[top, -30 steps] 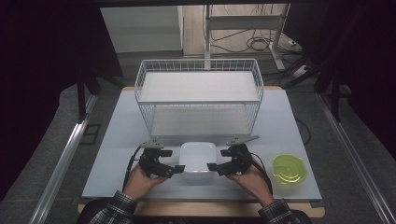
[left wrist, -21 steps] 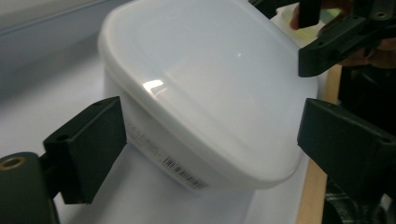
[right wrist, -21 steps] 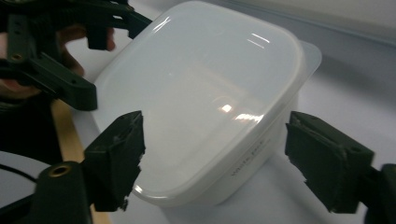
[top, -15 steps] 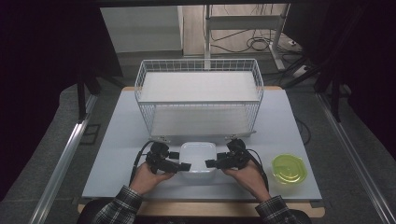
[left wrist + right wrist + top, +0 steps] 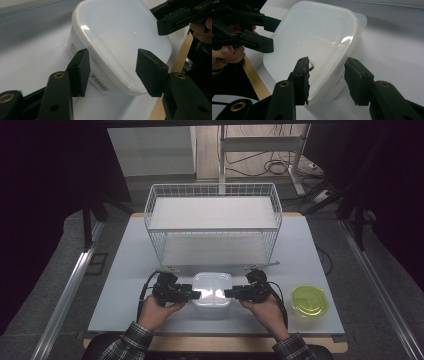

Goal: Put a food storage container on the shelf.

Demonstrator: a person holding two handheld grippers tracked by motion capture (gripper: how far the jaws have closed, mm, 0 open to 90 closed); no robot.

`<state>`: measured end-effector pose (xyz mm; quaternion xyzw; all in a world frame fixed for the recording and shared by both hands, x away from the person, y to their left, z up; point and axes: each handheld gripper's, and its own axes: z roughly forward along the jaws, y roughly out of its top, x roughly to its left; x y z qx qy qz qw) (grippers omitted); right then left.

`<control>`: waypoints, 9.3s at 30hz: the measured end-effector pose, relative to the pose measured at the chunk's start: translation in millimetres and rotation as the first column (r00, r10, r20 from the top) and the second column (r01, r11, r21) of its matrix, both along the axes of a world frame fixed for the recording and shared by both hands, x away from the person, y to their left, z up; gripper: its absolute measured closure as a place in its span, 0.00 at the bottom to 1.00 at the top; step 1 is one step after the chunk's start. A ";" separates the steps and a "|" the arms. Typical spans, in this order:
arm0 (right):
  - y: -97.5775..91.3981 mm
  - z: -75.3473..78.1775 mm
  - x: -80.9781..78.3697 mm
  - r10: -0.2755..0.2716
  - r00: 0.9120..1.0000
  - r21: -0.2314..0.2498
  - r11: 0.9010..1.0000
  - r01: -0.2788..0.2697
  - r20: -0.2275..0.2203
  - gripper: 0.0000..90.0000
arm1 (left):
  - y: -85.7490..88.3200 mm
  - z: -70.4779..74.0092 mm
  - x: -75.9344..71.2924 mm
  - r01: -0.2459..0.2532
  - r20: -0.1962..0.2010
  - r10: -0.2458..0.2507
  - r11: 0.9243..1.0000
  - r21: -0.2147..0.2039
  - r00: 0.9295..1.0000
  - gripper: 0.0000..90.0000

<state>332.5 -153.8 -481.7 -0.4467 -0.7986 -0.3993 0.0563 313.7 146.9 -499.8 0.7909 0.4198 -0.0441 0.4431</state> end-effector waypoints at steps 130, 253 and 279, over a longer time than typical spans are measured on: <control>15.5 158.3 38.2 -0.147 0.915 0.177 0.981 0.084 0.376 0.84 | 24.7 158.1 33.1 -0.186 0.315 0.230 0.969 -0.166 0.921 0.80; 37.7 138.1 81.9 -0.023 0.885 0.061 0.998 -0.007 0.465 0.95 | -1.2 136.8 78.0 -0.152 0.402 0.165 0.986 -0.066 0.901 0.91; 22.6 102.0 19.7 0.067 0.864 -0.007 0.997 -0.073 0.499 0.31 | 4.7 97.5 4.0 -0.064 0.411 0.053 0.998 0.014 0.910 0.17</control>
